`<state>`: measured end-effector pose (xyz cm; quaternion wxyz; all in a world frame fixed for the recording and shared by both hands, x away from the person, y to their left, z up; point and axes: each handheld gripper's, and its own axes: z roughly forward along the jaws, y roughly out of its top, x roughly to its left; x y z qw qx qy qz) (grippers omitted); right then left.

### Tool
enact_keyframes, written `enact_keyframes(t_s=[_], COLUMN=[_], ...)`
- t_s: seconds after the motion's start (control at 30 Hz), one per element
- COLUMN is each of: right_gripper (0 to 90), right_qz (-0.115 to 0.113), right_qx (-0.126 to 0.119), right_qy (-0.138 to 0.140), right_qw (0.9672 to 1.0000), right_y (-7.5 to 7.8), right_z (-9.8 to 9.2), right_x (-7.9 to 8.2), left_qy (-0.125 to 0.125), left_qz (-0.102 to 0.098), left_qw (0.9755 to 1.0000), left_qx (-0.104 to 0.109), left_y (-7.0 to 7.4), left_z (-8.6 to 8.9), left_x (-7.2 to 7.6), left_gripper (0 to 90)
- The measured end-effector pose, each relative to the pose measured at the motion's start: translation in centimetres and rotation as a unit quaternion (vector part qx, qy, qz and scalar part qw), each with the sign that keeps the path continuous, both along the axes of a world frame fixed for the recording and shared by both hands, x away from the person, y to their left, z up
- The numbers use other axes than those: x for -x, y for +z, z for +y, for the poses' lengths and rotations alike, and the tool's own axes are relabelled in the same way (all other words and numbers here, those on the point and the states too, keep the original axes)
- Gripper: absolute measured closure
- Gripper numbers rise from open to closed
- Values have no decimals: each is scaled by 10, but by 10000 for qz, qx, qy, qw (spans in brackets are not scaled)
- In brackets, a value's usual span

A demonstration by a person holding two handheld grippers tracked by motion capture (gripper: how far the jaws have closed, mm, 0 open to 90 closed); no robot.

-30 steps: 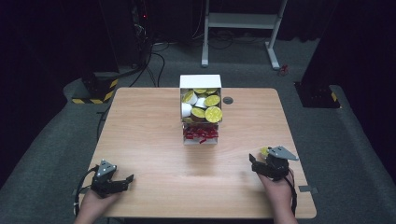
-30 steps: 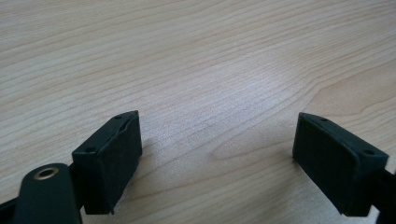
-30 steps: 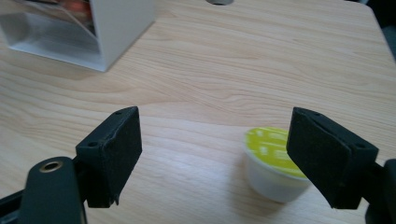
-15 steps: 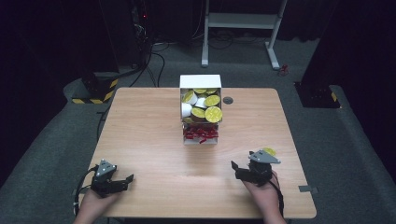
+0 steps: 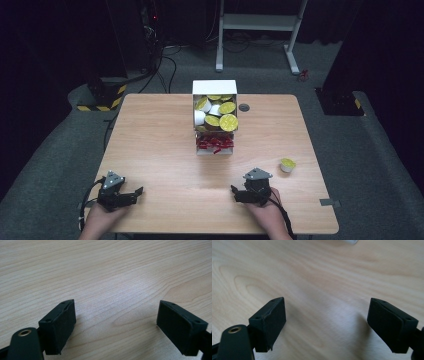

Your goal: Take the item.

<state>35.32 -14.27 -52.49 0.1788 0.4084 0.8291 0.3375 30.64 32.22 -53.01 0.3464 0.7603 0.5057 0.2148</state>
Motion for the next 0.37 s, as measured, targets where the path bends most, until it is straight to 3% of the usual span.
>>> enact_keyframes(t_s=[0.37], right_gripper=[133], right_qz=[35], right_qx=[-7], right_qy=[-14], right_qw=[10000], right_y=[-1], right_z=[15], right_x=[1], left_qy=[12], left_qz=[-5], left_qw=[10000], left_qx=[7], left_y=[0], left_z=[0], left_x=[1], left_gripper=[163])
